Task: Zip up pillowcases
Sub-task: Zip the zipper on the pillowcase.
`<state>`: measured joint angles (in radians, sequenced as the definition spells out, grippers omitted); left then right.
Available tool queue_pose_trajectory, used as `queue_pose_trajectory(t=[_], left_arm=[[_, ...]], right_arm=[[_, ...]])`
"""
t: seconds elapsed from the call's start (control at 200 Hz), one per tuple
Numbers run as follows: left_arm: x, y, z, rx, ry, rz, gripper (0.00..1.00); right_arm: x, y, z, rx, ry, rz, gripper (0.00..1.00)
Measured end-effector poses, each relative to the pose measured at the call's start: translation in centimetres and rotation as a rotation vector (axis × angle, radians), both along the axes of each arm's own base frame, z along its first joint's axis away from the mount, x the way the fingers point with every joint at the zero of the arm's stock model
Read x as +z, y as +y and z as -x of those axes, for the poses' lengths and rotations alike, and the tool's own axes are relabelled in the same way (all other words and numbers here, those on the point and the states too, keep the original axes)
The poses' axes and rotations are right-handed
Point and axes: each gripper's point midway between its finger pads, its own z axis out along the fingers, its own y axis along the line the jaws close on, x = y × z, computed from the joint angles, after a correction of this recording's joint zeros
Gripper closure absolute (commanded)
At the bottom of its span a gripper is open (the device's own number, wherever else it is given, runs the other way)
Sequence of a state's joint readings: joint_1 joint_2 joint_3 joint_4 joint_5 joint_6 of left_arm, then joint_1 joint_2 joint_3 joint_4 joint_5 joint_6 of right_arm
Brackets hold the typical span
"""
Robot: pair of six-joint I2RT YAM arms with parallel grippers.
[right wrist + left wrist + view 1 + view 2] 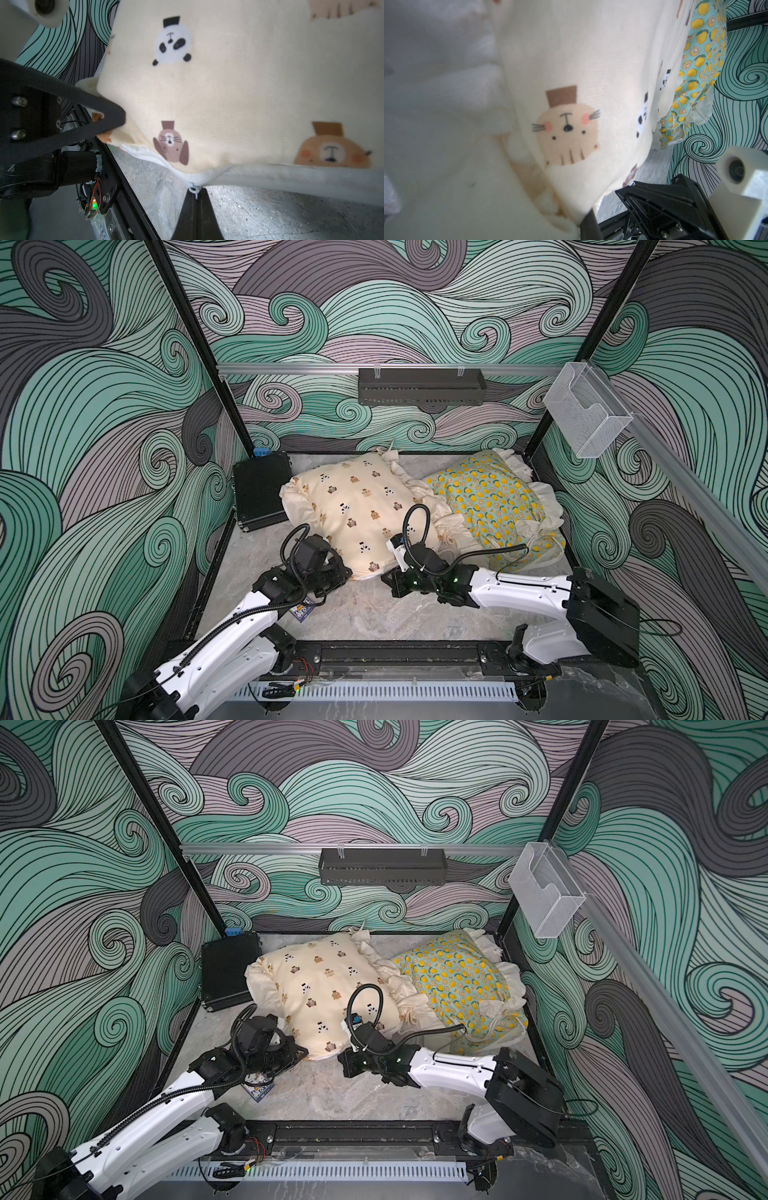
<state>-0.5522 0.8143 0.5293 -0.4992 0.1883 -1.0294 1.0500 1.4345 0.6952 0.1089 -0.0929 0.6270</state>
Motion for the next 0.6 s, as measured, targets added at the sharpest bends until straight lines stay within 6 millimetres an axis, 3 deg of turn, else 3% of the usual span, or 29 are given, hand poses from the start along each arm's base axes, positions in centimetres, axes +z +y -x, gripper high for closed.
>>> queue_pose_trajectory(t=[0.6], left_arm=[[0.7, 2.7, -0.8, 0.078, -0.011, -0.033, 1.00]], right_arm=[[0.3, -1.5, -0.6, -0.040, -0.044, 0.060, 1.00]])
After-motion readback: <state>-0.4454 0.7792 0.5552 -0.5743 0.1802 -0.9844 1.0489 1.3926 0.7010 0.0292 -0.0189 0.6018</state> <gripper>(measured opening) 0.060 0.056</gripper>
